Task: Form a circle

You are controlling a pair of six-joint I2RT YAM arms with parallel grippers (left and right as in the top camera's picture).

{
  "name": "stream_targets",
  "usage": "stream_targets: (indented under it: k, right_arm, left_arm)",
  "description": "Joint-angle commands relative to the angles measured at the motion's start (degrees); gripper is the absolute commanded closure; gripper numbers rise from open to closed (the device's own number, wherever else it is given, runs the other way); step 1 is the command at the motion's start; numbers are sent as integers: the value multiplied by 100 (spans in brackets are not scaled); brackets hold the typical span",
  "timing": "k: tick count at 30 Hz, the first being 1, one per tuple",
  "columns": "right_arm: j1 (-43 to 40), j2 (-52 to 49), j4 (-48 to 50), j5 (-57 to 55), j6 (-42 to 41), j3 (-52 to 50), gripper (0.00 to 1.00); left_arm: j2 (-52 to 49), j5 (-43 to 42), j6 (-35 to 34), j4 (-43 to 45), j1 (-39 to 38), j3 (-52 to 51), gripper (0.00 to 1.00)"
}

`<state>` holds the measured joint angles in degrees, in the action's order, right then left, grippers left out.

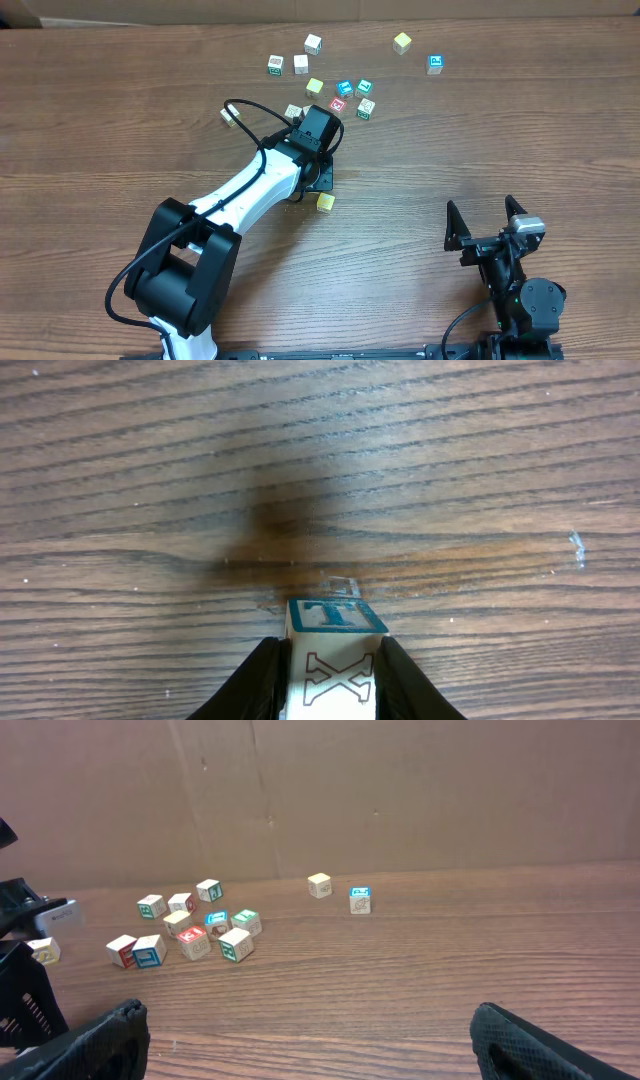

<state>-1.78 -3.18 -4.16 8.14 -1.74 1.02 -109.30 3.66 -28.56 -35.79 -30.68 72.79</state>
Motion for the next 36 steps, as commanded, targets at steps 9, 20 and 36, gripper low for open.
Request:
stream_targets:
  k: [9,20,36]
  right_arm:
    - [28,-2,15,11,-35,-55,0]
    - [28,-2,15,11,-35,-55,0]
    - [28,-2,15,11,-37,-55,0]
  left_arm:
    - [63,-76,-20,-173,-22,87,75]
    - [63,-74,-22,-140,-22,87,59]
    - [-85,-70,24,-79,-22,76,51]
